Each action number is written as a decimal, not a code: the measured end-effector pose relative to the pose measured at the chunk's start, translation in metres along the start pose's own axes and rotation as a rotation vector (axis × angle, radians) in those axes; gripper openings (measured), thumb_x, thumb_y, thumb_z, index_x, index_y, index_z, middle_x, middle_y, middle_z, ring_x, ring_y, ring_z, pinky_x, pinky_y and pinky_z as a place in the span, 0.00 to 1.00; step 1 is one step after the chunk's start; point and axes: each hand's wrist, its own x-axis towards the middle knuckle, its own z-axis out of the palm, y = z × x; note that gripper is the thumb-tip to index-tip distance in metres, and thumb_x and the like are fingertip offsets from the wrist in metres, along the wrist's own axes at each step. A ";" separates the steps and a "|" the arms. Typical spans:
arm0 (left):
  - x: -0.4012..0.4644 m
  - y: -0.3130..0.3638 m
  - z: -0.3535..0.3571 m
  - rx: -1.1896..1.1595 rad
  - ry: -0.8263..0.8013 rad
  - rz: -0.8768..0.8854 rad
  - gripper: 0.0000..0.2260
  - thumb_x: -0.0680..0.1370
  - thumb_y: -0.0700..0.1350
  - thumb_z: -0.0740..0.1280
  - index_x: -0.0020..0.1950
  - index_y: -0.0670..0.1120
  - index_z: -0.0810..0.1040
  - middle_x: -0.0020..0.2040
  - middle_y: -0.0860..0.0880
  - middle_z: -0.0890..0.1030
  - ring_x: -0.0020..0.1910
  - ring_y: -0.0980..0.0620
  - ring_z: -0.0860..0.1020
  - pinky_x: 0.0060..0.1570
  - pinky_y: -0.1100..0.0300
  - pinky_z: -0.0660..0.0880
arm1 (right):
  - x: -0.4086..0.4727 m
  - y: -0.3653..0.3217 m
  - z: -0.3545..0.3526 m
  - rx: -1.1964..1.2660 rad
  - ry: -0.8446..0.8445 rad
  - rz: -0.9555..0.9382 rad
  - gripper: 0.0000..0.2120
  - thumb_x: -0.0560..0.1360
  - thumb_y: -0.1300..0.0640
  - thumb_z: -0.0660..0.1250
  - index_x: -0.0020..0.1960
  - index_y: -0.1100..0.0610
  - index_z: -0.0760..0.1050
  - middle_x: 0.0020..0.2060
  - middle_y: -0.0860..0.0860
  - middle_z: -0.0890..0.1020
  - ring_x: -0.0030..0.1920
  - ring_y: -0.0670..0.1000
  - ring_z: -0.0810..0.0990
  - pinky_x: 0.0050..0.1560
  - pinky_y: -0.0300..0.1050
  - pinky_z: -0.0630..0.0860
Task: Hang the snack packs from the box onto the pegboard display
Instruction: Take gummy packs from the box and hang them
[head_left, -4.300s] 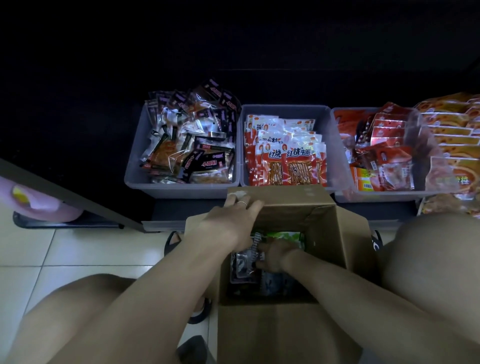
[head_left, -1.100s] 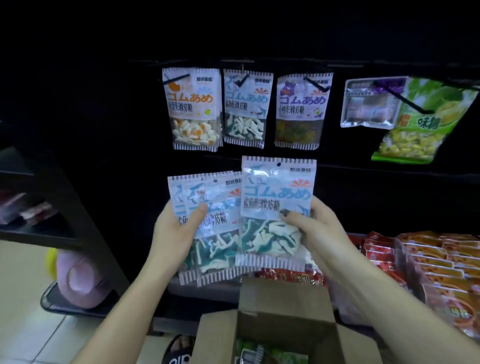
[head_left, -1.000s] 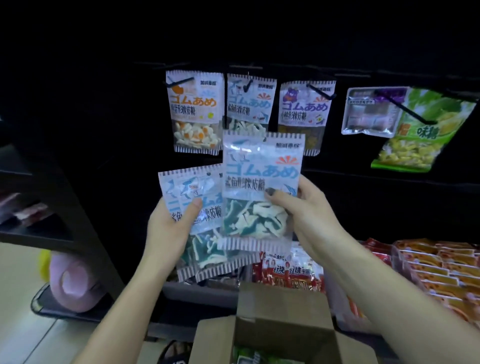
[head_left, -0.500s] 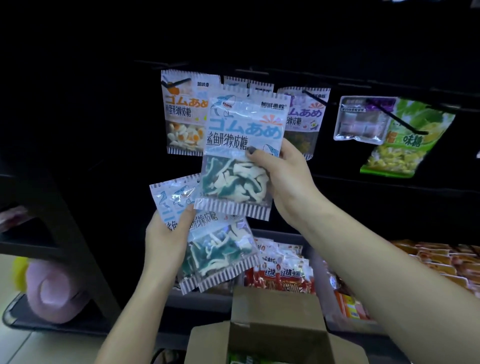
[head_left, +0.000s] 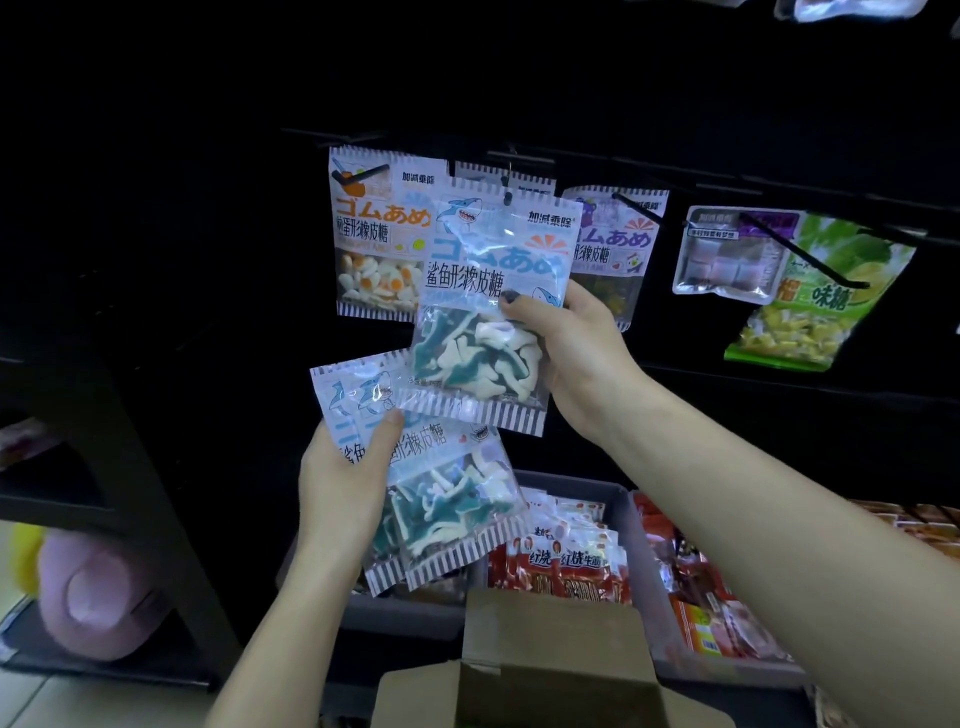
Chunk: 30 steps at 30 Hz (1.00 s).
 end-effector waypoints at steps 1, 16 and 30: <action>0.001 -0.002 -0.001 0.012 0.005 0.005 0.06 0.81 0.53 0.70 0.55 0.65 0.78 0.53 0.63 0.84 0.50 0.72 0.80 0.48 0.67 0.75 | 0.006 0.001 0.000 -0.003 0.007 0.007 0.12 0.80 0.65 0.69 0.62 0.62 0.78 0.54 0.60 0.87 0.49 0.59 0.88 0.48 0.57 0.86; 0.021 -0.016 0.001 0.046 0.043 -0.005 0.10 0.81 0.53 0.71 0.62 0.57 0.81 0.49 0.69 0.84 0.48 0.72 0.81 0.44 0.69 0.75 | 0.132 0.015 -0.007 -0.108 0.128 0.080 0.08 0.78 0.63 0.72 0.56 0.62 0.79 0.47 0.59 0.87 0.36 0.55 0.87 0.37 0.48 0.84; 0.017 -0.004 0.005 -0.048 -0.004 -0.010 0.07 0.80 0.52 0.72 0.58 0.59 0.80 0.52 0.68 0.84 0.50 0.69 0.82 0.47 0.67 0.75 | 0.139 0.051 -0.019 -0.477 0.304 0.192 0.39 0.72 0.42 0.77 0.71 0.64 0.69 0.59 0.54 0.78 0.60 0.58 0.78 0.58 0.50 0.74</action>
